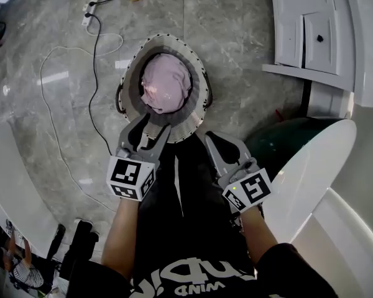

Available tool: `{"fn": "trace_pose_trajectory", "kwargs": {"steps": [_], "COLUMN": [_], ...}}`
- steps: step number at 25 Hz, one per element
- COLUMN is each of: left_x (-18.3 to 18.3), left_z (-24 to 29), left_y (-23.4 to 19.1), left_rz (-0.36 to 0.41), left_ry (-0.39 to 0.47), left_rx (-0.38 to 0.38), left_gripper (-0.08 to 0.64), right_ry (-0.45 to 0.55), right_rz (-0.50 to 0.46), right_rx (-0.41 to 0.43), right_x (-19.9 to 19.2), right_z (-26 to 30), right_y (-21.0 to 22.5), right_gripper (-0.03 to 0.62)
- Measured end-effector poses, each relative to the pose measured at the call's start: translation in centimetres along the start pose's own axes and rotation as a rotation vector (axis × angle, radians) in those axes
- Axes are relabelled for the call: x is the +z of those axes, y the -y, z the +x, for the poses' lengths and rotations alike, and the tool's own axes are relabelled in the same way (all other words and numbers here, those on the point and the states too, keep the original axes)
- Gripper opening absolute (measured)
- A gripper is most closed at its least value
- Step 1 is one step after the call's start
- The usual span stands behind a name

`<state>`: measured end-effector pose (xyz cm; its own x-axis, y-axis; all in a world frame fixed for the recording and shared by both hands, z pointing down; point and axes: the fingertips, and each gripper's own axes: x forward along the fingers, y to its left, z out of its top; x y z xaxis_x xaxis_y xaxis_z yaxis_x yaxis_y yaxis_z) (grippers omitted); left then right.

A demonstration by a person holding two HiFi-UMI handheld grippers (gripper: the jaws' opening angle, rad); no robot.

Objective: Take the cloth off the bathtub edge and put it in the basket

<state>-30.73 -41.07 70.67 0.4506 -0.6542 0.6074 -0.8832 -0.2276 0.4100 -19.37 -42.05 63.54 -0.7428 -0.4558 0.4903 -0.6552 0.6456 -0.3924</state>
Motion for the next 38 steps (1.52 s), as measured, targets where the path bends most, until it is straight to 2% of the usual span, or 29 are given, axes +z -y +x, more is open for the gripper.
{"fn": "trace_pose_trajectory", "kwargs": {"steps": [3, 9, 12, 19, 27, 33, 38], "left_x": [2.1, 6.0, 7.7, 11.6, 15.0, 17.3, 20.1], "left_z": [-1.8, -4.2, -5.8, -8.5, -11.9, -14.7, -17.8], "left_y": [1.4, 4.8, 6.3, 8.3, 10.0, 12.6, 13.8], "left_rz": [0.009, 0.059, 0.064, 0.096, 0.139, 0.183, 0.244], "left_ry": [0.04, 0.092, 0.108, 0.144, 0.209, 0.26, 0.348], "left_rx": [-0.027, -0.06, -0.065, -0.052, -0.055, -0.129, -0.171], "left_gripper": [0.138, 0.031, 0.003, -0.002, -0.002, -0.002, -0.002], "right_ry": [0.021, 0.057, 0.072, 0.125, 0.167, 0.221, 0.261], "right_rz": [-0.016, -0.04, -0.043, -0.073, -0.084, -0.154, -0.235], "right_rx": [0.013, 0.04, 0.053, 0.103, 0.121, 0.166, 0.198], "right_x": [1.8, 5.5, 7.2, 11.0, 13.3, 16.5, 18.7], "right_z": [-0.8, -2.8, -3.7, -5.1, -6.6, -7.9, -8.9], "right_y": [-1.0, -2.7, -3.7, -5.8, -7.6, -10.1, -12.5], "right_gripper": [0.005, 0.005, 0.005, 0.005, 0.005, 0.005, 0.005]}}
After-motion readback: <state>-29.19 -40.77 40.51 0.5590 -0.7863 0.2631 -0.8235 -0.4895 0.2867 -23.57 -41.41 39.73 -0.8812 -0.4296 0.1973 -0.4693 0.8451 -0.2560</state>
